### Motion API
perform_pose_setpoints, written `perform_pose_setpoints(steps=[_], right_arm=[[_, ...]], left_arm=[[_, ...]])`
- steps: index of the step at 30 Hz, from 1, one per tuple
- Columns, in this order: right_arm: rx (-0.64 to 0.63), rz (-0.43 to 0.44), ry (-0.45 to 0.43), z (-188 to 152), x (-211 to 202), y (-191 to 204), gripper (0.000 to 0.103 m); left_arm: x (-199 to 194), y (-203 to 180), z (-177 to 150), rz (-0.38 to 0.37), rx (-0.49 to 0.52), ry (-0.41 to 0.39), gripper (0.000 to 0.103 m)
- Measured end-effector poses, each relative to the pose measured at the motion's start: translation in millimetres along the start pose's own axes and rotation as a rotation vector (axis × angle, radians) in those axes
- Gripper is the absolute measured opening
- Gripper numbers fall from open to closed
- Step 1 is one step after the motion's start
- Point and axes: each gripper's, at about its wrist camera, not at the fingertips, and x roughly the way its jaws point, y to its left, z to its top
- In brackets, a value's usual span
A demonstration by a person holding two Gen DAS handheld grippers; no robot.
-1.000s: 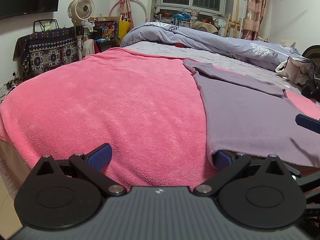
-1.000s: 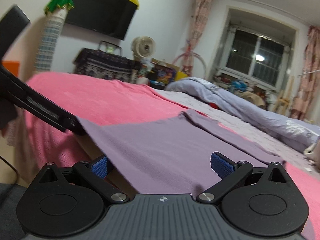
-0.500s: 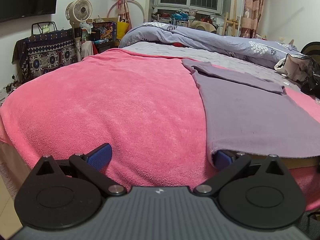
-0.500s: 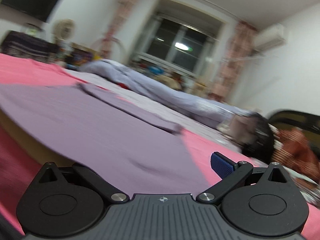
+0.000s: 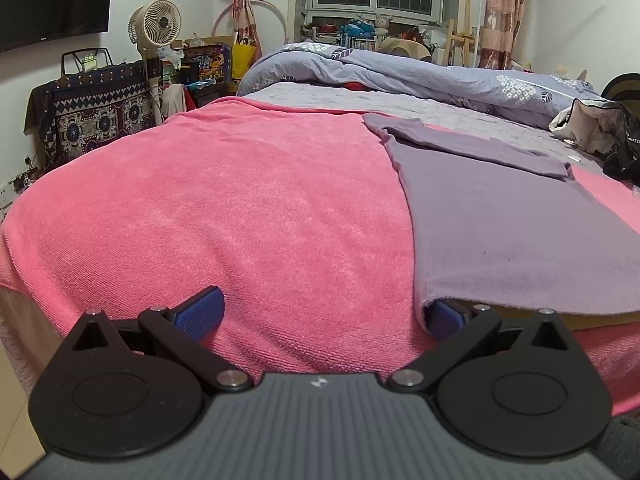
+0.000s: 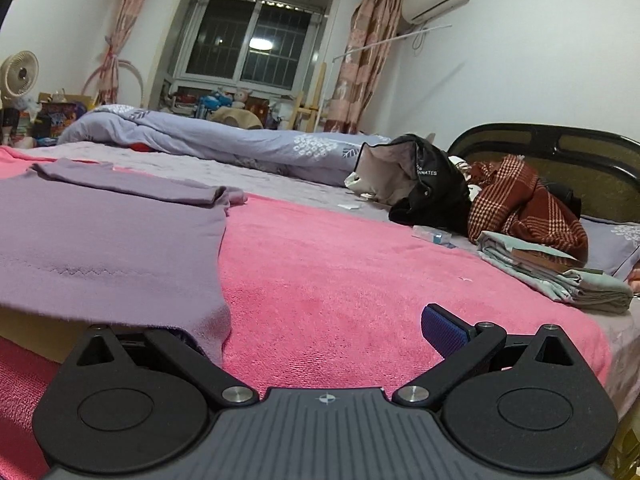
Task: Fold clothes
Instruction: 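Lift the shirt hem with both grippers toward the collar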
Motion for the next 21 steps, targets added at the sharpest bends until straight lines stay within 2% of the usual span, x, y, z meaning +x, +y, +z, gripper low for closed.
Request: perform_pose_setpoints(steps=[13, 21], right_arm=[[0.000, 0.073, 0.015, 10, -4, -17, 0.103], [-0.003, 0.077, 0.018, 11, -6, -18, 0.103]], left_arm=[[-2, 1, -3, -0.002, 0.008, -0.002, 0.103], [-4, -3, -4, 0.009, 0.039, -0.019, 0.103]])
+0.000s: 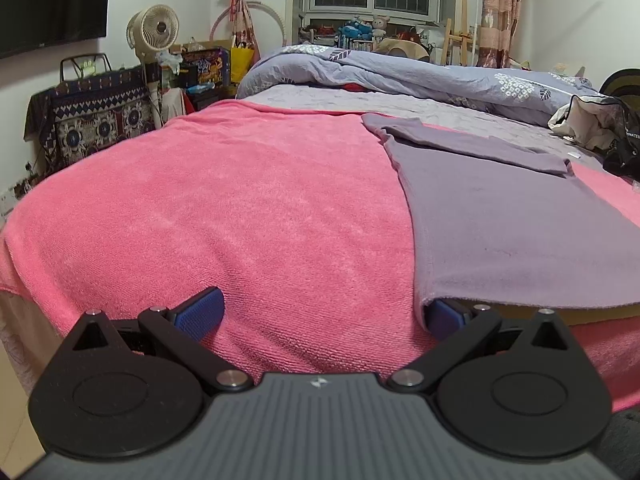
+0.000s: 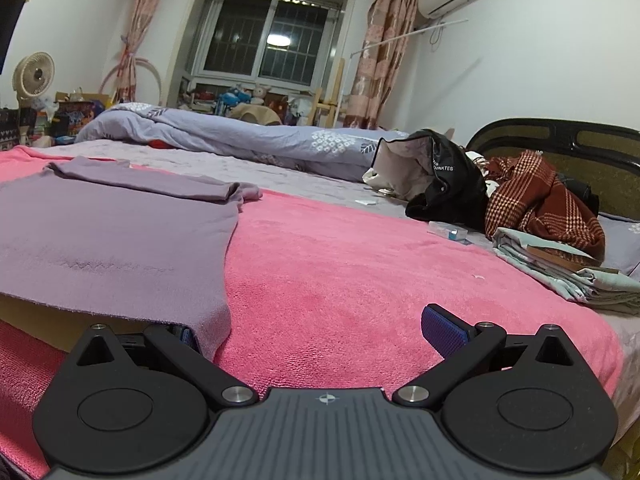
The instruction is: Fold clothes
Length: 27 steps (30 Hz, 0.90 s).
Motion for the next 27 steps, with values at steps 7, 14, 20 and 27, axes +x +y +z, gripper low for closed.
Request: perform_pose_setpoints(steps=[7, 14, 20, 27], right_arm=[[0.027, 0.006, 0.010, 0, 1, -2, 0.103], [0.039, 0.004, 0.013, 0, 3, 4, 0.103], [0.041, 0.007, 0.015, 3, 2, 1, 0.103], [0.084, 0.027, 0.022, 13, -2, -10, 0.103]], left_arm=[[-5, -21, -3, -0.011, 0.151, -0.068, 0.103], [-1, -35, -7, 0.013, 0.238, -0.136, 0.103], [9, -44, -1, 0.091, 0.280, -0.179, 0.103], [7, -15, 7, 0.069, 0.124, -0.122, 0.103]])
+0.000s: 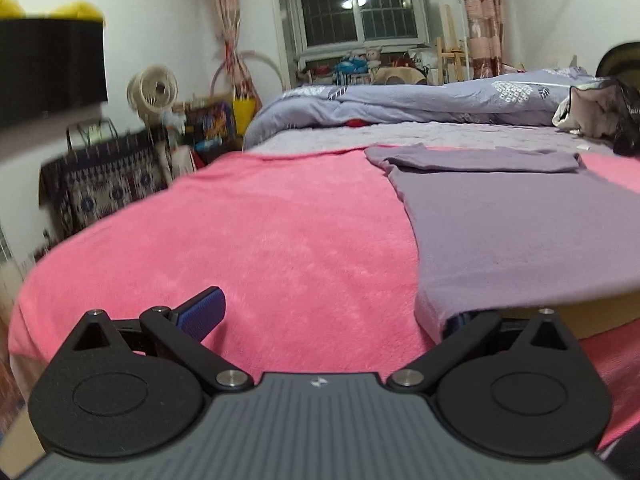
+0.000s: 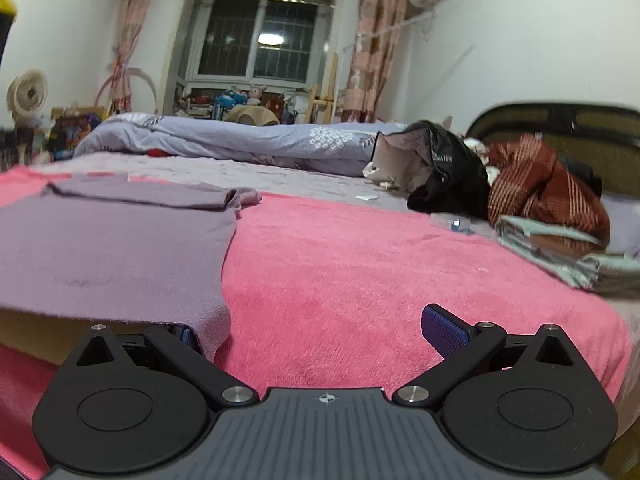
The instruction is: Fold clothes
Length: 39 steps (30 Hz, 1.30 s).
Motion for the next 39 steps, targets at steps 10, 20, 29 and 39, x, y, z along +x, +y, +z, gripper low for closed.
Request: perform_pose_setpoints(steps=[10, 20, 29, 39], right_arm=[[-0.020, 0.035, 0.077, 35, 17, -11, 0.103], [-0.052, 0.031, 0.278, 100, 47, -7, 0.103], [-0.063, 0.025, 0.372, 146, 94, 1, 0.103], [-0.042, 0.040, 0.319, 215, 185, 13, 0.103]], left_arm=[[14, 19, 24, -0.081, -0.019, -0.004, 0.103], [48, 8, 96, -0.069, 0.049, 0.194, 0.103], [95, -1, 165, -0.059, 0.040, 0.360, 0.103], [170, -5, 240, -0.067, -0.061, 0.374, 0.103]])
